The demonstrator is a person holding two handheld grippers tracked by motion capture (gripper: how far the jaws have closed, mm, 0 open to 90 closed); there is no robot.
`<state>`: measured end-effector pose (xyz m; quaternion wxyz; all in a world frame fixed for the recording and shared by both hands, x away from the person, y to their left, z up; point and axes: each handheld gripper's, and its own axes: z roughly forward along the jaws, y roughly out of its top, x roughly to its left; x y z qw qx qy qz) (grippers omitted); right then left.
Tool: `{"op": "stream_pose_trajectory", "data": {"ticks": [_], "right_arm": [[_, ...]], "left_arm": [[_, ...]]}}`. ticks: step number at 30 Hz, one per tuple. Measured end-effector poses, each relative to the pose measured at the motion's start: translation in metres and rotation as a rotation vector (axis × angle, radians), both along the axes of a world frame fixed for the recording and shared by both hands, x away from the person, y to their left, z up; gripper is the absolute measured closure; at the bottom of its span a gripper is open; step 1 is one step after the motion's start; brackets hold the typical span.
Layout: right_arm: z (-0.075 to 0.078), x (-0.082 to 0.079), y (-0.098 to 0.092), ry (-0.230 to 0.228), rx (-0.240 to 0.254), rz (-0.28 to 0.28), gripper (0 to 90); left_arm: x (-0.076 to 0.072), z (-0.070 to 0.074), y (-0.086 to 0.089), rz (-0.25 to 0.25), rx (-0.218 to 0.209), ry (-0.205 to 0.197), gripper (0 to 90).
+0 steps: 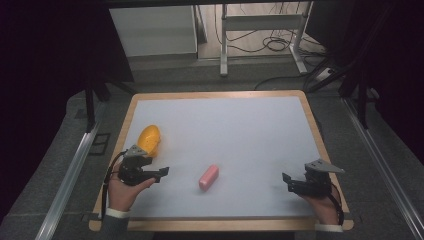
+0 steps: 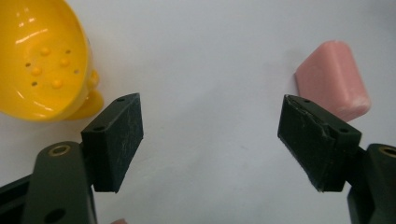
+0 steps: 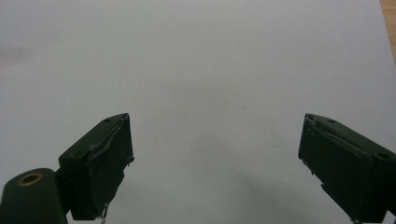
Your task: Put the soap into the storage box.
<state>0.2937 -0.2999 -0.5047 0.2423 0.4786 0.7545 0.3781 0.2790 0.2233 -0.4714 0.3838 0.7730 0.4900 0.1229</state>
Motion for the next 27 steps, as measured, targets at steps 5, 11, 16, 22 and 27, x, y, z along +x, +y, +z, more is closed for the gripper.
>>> {"op": "stream_pose_trajectory", "data": {"ticks": [5, 11, 16, 22, 27], "right_arm": [[0.002, -0.001, 0.000, -0.010, -0.002, -0.009, 9.7], [0.002, -0.001, -0.002, -0.008, -0.003, -0.021, 9.7], [0.003, -0.001, -0.003, -0.013, -0.007, -0.026, 9.7], [0.003, -0.002, -0.002, -0.018, -0.007, -0.026, 9.6], [0.006, -0.003, -0.001, -0.052, -0.017, -0.032, 9.9]], "left_arm": [[0.001, 0.008, -0.002, -0.002, 0.020, -0.003, 22.3], [0.003, 0.012, -0.009, -0.020, 0.028, 0.004, 21.9], [0.005, 0.013, -0.017, -0.055, 0.029, 0.016, 21.5], [0.005, 0.016, -0.028, -0.085, 0.044, 0.017, 21.2], [0.006, 0.020, -0.034, -0.094, 0.051, 0.015, 21.0]]}}
